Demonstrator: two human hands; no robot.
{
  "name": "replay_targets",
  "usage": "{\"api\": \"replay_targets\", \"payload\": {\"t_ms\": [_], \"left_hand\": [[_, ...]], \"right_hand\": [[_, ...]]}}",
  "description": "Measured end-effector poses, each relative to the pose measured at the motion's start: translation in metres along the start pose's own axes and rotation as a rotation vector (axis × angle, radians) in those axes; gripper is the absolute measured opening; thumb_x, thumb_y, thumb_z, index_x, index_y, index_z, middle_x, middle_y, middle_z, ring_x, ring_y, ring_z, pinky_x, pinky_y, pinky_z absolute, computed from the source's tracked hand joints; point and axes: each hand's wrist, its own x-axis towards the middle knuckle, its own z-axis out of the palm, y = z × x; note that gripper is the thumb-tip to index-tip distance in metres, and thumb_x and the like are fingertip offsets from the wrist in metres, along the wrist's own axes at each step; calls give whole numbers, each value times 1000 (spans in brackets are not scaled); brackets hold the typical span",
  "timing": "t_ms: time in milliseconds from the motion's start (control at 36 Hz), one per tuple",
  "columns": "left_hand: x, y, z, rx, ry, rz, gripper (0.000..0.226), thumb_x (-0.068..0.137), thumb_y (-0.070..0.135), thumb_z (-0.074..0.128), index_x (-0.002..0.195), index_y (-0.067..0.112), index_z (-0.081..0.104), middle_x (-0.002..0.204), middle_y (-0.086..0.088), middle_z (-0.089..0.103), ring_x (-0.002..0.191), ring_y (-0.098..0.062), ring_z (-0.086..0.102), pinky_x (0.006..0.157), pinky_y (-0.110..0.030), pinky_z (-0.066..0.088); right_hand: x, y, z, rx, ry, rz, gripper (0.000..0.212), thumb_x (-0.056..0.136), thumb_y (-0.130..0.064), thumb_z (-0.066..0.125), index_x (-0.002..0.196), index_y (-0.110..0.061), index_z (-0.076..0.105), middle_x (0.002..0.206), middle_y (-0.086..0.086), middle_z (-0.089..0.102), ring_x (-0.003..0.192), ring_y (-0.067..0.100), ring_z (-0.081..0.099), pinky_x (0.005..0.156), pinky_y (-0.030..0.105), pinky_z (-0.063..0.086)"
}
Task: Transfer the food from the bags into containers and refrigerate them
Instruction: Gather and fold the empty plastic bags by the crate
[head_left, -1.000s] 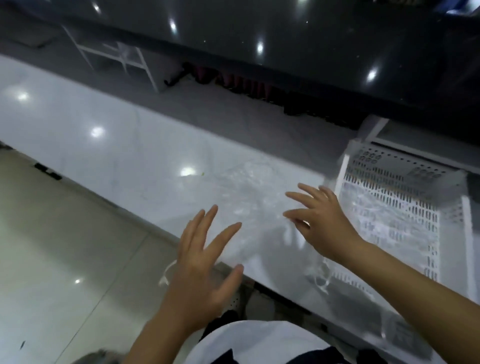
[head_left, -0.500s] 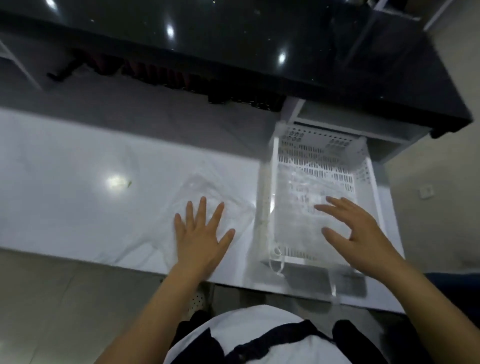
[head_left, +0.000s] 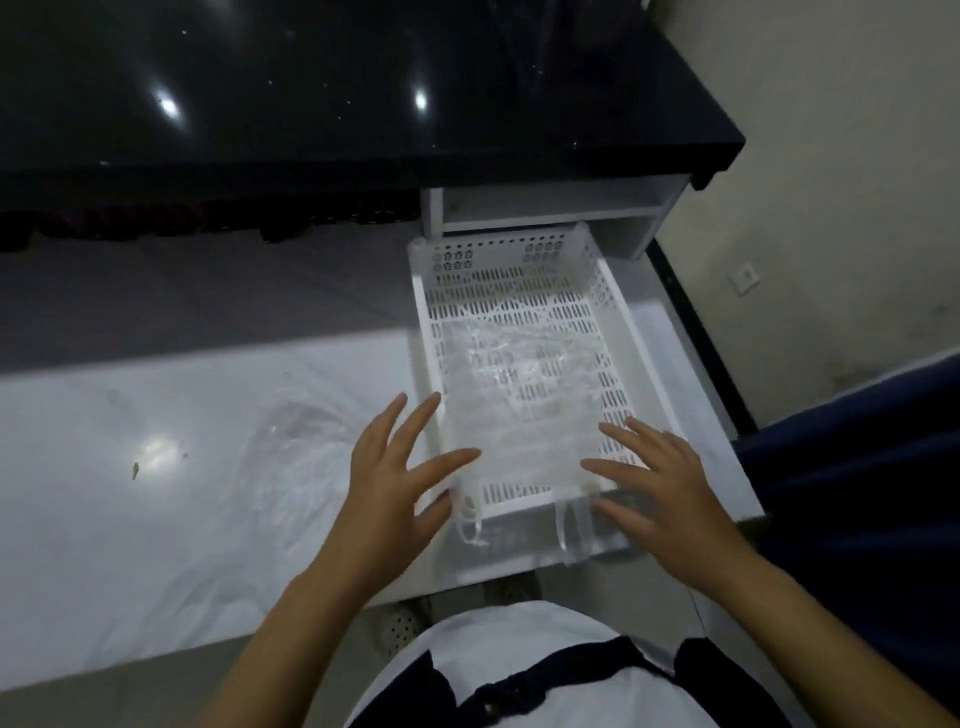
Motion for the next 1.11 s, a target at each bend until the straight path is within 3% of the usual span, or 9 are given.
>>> {"api": "replay_targets", "payload": {"t_ms": [139, 222, 361, 472, 583, 778, 861, 1000, 1111], "left_hand": [[22, 12, -18, -43, -62, 19, 14, 84, 27, 76, 97, 31, 80, 147, 3, 53, 145, -28, 35, 112, -49, 29], [31, 17, -28, -104, -37, -50, 14, 86, 18, 76, 95, 27, 80, 139, 5, 59, 136, -22, 45, 110, -45, 37], [42, 19, -62, -371, 146, -217, 16, 88, 19, 72, 96, 33, 77, 127, 21, 63, 118, 0, 58, 93, -13, 49], [41, 14, -94, -652, 332, -311, 13, 92, 10, 68, 90, 19, 76, 120, 2, 70, 117, -18, 65, 84, -44, 61], [21, 4, -127, -924, 454, -388, 25, 88, 9, 58, 78, 23, 75, 121, -2, 71, 120, -22, 64, 87, -44, 59], [-38, -24, -150, -1215, 526, -519, 20, 82, 4, 43, 75, 12, 60, 121, -19, 69, 122, -39, 62, 93, -52, 54], [-63, -35, -149, -1229, 635, -575, 17, 82, 6, 46, 73, 11, 60, 122, -20, 68, 120, -39, 63, 93, -51, 55], [-111, -50, -129, -1112, 852, -712, 16, 82, 7, 54, 71, 15, 64, 125, -15, 69, 113, -27, 68, 77, -41, 59], [-148, -60, -88, -1141, 964, -853, 21, 85, 1, 60, 78, 17, 71, 126, -11, 68, 93, -15, 72, 75, -38, 60]], "right_hand": [[6, -8, 7, -30, 64, -138, 17, 81, -23, 71, 94, -19, 80, 128, 10, 66, 126, 37, 54, 100, 63, 41], [11, -15, 8, 50, 122, -127, 10, 83, -14, 73, 89, -14, 80, 122, 8, 69, 124, 31, 53, 98, 65, 44], [26, -46, -7, 293, 223, -61, 16, 82, 1, 76, 90, -13, 78, 120, 0, 69, 124, 24, 57, 105, 55, 44], [41, -83, -20, 407, 159, -138, 14, 84, -4, 76, 88, -17, 76, 118, -11, 68, 121, 7, 58, 106, 38, 44], [61, -114, -23, 470, 34, -270, 14, 88, -25, 69, 102, -24, 74, 127, -15, 63, 125, -1, 53, 108, 23, 39], [135, -129, 4, 158, -205, -324, 57, 96, -52, 52, 150, -41, 36, 164, -11, 22, 152, 14, 16, 122, 44, 15], [147, -138, 37, -14, -302, -383, 61, 99, -56, 42, 155, -42, 22, 168, -9, 8, 154, 16, 0, 124, 48, 5], [124, -156, 94, -156, -375, -347, 61, 101, -57, 27, 158, -40, 9, 169, -4, -2, 154, 23, -9, 123, 48, -3], [109, -160, 122, -199, -373, -347, 59, 102, -55, 19, 156, -43, -1, 168, -6, -11, 153, 21, -15, 121, 50, -8]]}}
